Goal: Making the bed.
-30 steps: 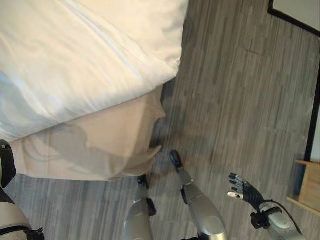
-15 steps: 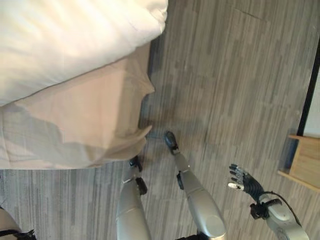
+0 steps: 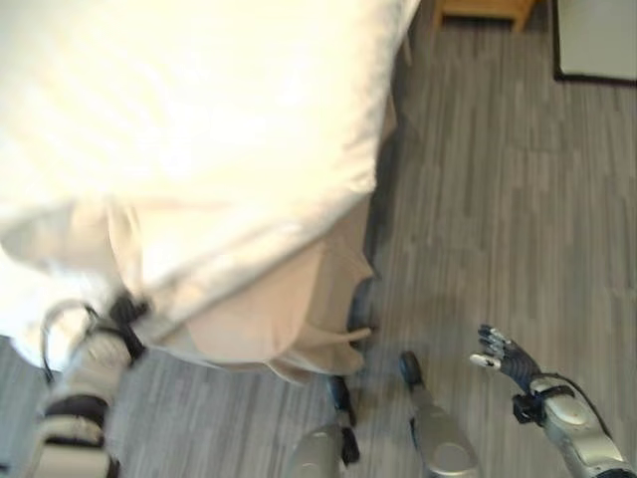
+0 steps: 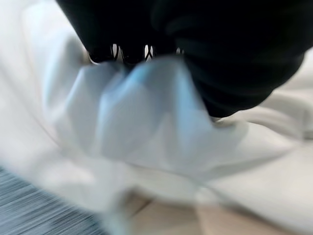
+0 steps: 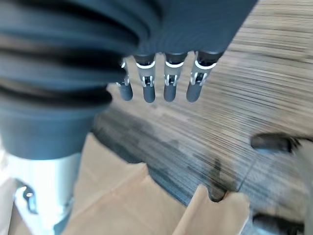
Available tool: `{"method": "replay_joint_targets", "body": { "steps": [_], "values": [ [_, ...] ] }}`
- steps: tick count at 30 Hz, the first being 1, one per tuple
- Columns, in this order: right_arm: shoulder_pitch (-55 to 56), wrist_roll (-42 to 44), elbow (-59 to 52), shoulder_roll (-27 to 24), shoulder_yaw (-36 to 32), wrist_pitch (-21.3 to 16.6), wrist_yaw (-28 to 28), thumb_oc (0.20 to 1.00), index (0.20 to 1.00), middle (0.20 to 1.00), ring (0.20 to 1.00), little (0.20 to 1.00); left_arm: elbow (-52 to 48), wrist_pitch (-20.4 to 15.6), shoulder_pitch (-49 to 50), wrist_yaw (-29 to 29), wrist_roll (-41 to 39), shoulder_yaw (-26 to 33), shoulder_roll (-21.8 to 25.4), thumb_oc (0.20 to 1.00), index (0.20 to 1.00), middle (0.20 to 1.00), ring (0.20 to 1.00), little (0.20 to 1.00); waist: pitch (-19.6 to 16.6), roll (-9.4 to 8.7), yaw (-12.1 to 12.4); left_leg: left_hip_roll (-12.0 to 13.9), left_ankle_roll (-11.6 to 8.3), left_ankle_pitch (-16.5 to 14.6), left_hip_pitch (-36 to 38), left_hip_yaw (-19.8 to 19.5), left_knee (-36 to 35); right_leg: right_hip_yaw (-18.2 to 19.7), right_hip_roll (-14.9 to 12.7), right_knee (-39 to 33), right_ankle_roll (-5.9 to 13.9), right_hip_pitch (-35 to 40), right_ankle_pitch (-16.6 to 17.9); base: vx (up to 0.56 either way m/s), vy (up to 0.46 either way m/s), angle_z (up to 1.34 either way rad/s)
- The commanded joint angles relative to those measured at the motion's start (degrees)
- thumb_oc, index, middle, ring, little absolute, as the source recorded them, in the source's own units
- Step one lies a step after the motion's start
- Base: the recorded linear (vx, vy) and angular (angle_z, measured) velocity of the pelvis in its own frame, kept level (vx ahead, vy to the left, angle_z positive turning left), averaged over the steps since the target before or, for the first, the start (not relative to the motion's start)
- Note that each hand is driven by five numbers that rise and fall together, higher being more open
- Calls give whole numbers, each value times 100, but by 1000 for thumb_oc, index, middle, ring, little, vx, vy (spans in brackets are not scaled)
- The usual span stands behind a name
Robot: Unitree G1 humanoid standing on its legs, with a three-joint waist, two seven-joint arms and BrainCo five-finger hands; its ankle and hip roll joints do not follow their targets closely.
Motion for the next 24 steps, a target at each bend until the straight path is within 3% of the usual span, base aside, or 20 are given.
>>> {"method": "replay_joint_targets", "body": {
  "steps": [1, 2, 3, 4, 6, 10, 11, 12, 13, 19, 21, 22, 24],
  "values": [
    [260, -273, -287, 52, -306, -187, -72, 1000, 1000, 1000, 1000, 1000, 987, 205, 642, -540, 703, -472, -778, 200, 200, 200, 200, 200, -308, -379, -28, 168, -206, 736, -339, -387, 27, 75, -243, 416, 304, -10, -20, 65, -85, -4],
    [276, -353, -262, 99, -399, -190, -91, 1000, 1000, 1000, 1000, 1000, 1087, 203, 961, -595, 779, -522, -1159, 200, 200, 200, 200, 200, -402, -352, 3, 165, -199, 731, -286, -410, 27, 56, -236, 402, 282, 79, -50, 17, -35, -4],
    [276, -353, -262, 98, -399, -190, -91, 1000, 1000, 1000, 1000, 1000, 1087, 203, 961, -595, 779, -522, -1159, 200, 200, 200, 200, 200, -406, -351, 4, 166, -199, 732, -290, -410, 27, 56, -235, 402, 282, 74, -49, 44, -124, -3],
    [339, -442, -369, 233, -510, -196, -123, 1000, 1000, 1000, 1000, 1000, 1343, 259, 1463, -752, 1211, -774, -1824, 200, 200, 200, 200, 200, -551, -340, 52, 165, -191, 728, -186, -465, 27, 14, -222, 390, 245, 224, -85, 34, -153, 11],
    [351, -427, -278, 398, -556, -204, -204, 1000, 1000, 1000, 1000, 1000, 1271, 215, 1990, -990, 1679, -1311, -2389, 200, 200, 200, 200, 200, -668, -348, 154, 158, -181, 723, -108, -549, 27, -75, -200, 372, 206, 389, -150, 44, -165, 28],
    [548, -340, -300, 634, -656, -188, -178, 1000, 1000, 1000, 1000, 1000, 919, 40, 2709, -1218, 1903, -1751, -2857, 200, 200, 200, 200, 200, -805, -390, 310, 154, -153, 695, 30, -657, 27, -215, -178, 367, 163, 604, -244, 20, -101, 9],
    [605, -323, -292, 671, -648, -182, -165, 1000, 1000, 1000, 1000, 1000, 840, 26, 2791, -1282, 1822, -1788, -2911, 482, 482, 482, 482, 482, -827, -410, 336, 150, -150, 694, 50, -685, 27, -248, -176, 362, 159, 650, -254, 12, -130, 4],
    [652, -297, -307, 695, -627, -173, -129, 1000, 1000, 1000, 1000, 1000, 796, 26, 2849, -1312, 1720, -1750, -2929, 843, 843, 843, 843, 843, -858, -426, 361, 152, -147, 692, 69, -718, 27, -278, -176, 356, 157, 696, -269, 0, -92, 26],
    [689, -303, -262, 702, -574, -155, -92, 1000, 1000, 1000, 1000, 1000, 799, 48, 2864, -1344, 1591, -1703, -2935, 1000, 1000, 1000, 1000, 1000, -885, -438, 383, 146, -148, 693, 92, -760, 27, -332, -177, 351, 154, 751, -290, 3, -77, 35],
    [685, -322, -234, 670, -451, -121, -50, 1000, 1000, 1000, 1000, 1000, 962, 77, 2540, -1154, 1483, -1543, -2628, 1000, 1000, 1000, 1000, 1000, -994, -431, 407, 129, -174, 718, 131, -903, 27, -483, -182, 377, 135, 899, -364, -2, -35, 23],
    [504, -346, -251, 524, -341, -143, -83, 1000, 1000, 1000, 1000, 1000, 754, -48, 2206, -1001, 1767, -1722, -2125, 1000, 1000, 1000, 1000, 1000, -1062, -347, 338, 126, -196, 720, 165, -931, 27, -493, -177, 406, 134, 957, -394, -28, 3, 20],
    [498, -346, -246, 529, -340, -145, -83, 1000, 1000, 1000, 1000, 1000, 737, -41, 2211, -1012, 1766, -1719, -2113, 1000, 1000, 1000, 1000, 1000, -1056, -352, 339, 127, -196, 719, 169, -930, 27, -492, -177, 408, 134, 960, -396, -21, 21, 4],
    [403, -356, -280, 410, -338, -164, -109, 1000, 1000, 1000, 1000, 1000, -50, -237, 2173, -1222, 1952, -2016, -1668, 1000, 1000, 1000, 1000, 1000, -1086, -254, 281, 128, -199, 702, 220, -918, 27, -470, -180, 432, 139, 977, -400, 0, 0, 0]
  ]
}}
